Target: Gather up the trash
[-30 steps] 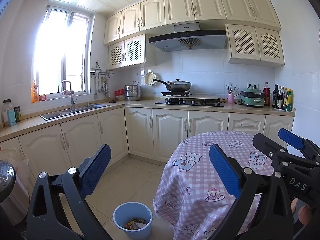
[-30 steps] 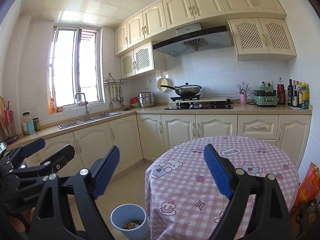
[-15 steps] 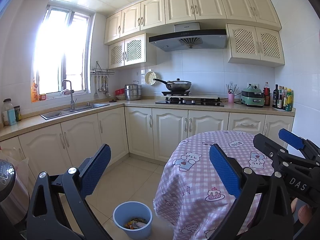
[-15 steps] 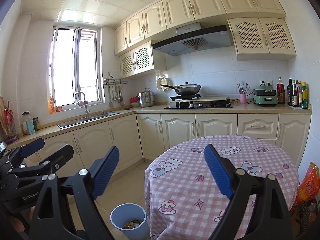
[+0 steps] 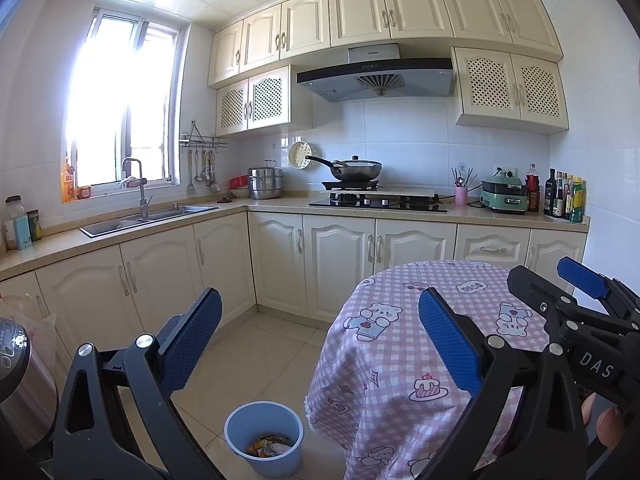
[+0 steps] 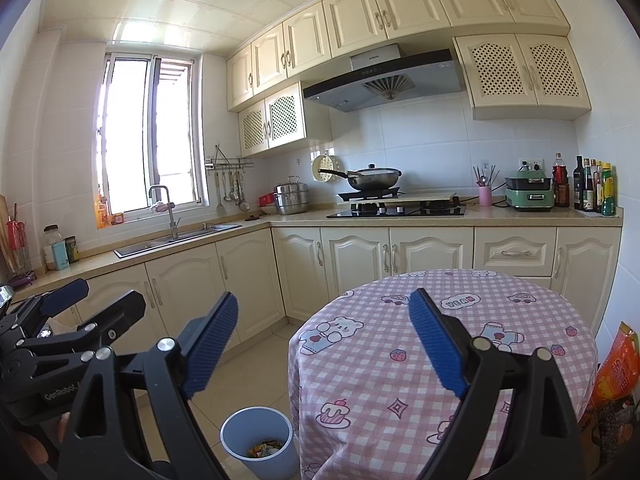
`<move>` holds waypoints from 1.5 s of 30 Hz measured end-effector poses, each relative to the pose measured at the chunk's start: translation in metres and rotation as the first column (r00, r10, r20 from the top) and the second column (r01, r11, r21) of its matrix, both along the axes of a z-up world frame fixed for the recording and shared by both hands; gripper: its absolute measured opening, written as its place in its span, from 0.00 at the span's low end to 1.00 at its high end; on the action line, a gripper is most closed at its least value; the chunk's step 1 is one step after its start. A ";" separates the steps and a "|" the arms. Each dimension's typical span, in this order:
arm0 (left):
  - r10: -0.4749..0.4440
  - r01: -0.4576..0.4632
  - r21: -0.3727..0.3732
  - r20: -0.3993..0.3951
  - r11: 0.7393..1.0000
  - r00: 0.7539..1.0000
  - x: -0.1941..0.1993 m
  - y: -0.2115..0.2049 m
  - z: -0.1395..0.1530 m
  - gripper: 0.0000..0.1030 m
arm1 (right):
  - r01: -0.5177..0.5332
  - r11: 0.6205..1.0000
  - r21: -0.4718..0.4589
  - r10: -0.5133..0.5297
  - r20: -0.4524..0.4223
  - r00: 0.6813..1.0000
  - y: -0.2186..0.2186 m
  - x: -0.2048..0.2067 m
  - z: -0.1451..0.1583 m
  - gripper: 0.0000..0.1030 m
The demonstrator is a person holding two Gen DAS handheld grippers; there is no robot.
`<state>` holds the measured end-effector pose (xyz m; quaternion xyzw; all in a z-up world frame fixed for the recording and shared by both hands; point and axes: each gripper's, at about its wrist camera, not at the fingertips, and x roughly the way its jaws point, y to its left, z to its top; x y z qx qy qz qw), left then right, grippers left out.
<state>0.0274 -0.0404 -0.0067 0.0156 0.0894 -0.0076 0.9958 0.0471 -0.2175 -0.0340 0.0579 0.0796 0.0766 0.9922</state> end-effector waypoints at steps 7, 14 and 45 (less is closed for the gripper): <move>-0.001 0.001 0.002 -0.004 1.000 1.000 0.001 -0.002 -0.002 0.93 | -0.001 1.000 0.002 0.001 -0.001 1.000 0.000 0.000 -0.001 0.84; -0.001 0.001 0.001 -0.006 1.000 1.000 0.001 -0.003 -0.004 0.93 | 0.002 1.000 0.000 -0.002 -0.003 1.000 0.000 0.000 -0.001 0.84; 0.001 -0.001 -0.001 -0.009 1.000 1.000 0.001 -0.005 -0.003 0.93 | 0.003 1.000 -0.002 -0.003 0.001 1.000 -0.001 0.000 -0.001 0.84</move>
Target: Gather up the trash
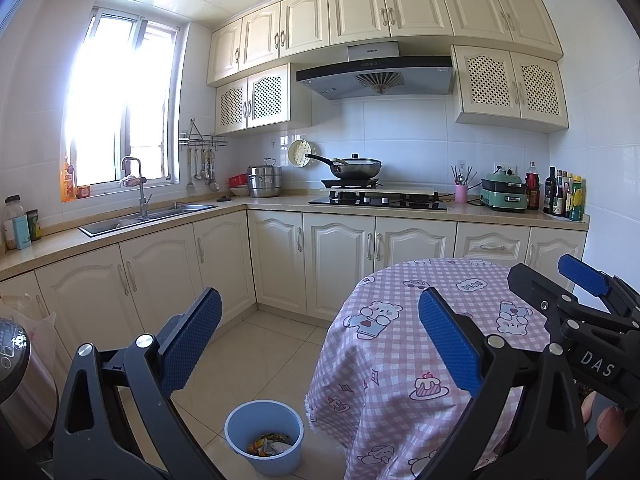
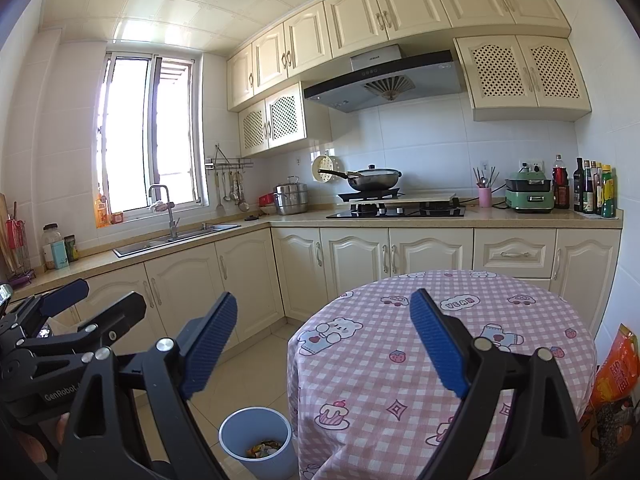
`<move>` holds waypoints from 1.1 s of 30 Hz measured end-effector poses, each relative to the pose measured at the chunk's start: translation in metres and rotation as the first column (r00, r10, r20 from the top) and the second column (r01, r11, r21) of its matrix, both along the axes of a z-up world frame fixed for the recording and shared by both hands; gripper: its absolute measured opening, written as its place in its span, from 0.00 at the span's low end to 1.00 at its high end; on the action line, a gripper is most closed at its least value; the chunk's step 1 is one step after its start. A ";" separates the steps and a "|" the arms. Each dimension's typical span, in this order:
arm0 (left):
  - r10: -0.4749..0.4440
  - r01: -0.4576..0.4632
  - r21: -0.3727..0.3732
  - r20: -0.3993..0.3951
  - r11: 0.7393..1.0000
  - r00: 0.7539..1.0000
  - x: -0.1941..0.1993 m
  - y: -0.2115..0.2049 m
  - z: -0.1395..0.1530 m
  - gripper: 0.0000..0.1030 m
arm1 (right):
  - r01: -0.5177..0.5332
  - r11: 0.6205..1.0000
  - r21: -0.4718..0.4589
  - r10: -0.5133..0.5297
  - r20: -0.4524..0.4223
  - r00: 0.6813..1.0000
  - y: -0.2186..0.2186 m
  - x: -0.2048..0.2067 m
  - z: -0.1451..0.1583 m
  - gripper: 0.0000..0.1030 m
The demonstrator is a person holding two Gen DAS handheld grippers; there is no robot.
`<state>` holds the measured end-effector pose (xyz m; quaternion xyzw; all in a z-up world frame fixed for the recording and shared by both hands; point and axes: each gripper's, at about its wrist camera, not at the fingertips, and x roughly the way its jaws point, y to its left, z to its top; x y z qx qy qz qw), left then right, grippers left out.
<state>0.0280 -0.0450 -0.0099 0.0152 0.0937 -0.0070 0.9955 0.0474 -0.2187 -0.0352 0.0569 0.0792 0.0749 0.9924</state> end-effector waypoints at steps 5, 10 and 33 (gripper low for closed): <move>0.000 0.000 0.000 0.000 1.000 1.000 0.000 0.000 0.000 0.93 | -0.001 1.000 0.000 0.001 -0.002 1.000 0.000 0.001 0.000 0.84; -0.001 0.001 0.000 0.000 1.000 1.000 0.000 0.001 0.000 0.93 | -0.003 1.000 -0.001 0.003 -0.002 1.000 -0.001 0.002 0.001 0.84; 0.002 -0.002 -0.004 -0.010 1.000 1.000 0.003 0.004 0.000 0.93 | -0.007 1.000 0.000 0.007 -0.010 1.000 -0.005 0.006 0.000 0.85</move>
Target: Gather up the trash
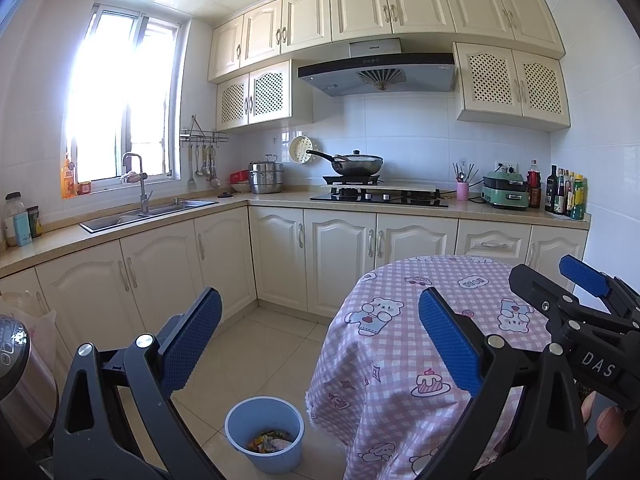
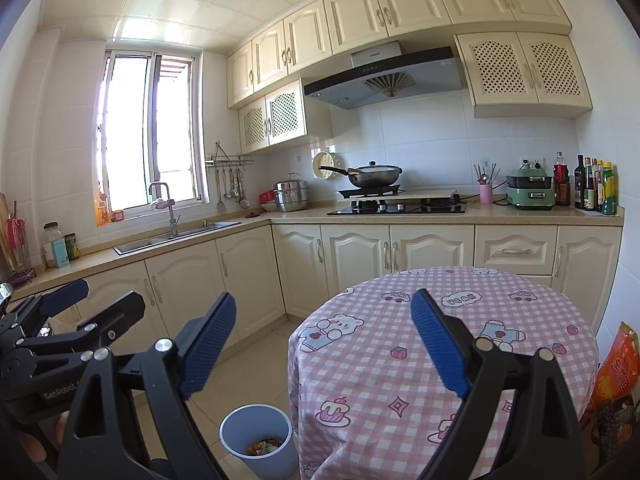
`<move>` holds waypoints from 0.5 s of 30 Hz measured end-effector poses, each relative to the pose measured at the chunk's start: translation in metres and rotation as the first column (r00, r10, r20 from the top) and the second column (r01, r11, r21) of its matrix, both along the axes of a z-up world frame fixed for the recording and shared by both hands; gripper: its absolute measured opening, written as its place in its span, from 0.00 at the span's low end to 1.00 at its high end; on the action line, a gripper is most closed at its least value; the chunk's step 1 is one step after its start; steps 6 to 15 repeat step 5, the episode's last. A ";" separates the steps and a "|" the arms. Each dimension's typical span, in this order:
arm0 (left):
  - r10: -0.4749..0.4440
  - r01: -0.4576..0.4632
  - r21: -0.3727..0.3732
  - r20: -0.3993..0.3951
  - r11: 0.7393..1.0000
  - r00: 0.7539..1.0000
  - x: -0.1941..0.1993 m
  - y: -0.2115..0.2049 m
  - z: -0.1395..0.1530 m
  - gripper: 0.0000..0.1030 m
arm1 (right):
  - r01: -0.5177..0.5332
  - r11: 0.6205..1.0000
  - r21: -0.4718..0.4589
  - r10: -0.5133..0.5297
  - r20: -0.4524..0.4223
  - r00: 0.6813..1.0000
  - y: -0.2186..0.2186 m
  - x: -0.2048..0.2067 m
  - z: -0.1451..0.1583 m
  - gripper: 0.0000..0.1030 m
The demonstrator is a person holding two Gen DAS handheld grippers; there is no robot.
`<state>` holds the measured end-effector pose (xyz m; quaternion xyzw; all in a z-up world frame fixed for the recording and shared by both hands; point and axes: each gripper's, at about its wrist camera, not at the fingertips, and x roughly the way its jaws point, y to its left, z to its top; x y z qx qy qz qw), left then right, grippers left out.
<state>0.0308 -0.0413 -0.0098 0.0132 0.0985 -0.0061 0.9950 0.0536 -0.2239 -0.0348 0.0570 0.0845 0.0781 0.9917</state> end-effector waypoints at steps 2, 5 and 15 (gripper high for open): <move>-0.002 0.002 -0.002 -0.008 1.000 1.000 0.001 0.001 -0.002 0.93 | 0.002 1.000 0.003 -0.002 -0.001 1.000 -0.001 0.001 -0.001 0.85; 0.002 -0.001 0.002 -0.020 1.000 1.000 0.004 0.000 -0.005 0.93 | 0.004 1.000 0.003 -0.004 -0.010 1.000 -0.003 0.005 -0.004 0.85; 0.002 -0.001 0.002 -0.020 1.000 1.000 0.004 0.000 -0.005 0.93 | 0.004 1.000 0.003 -0.004 -0.010 1.000 -0.003 0.005 -0.004 0.85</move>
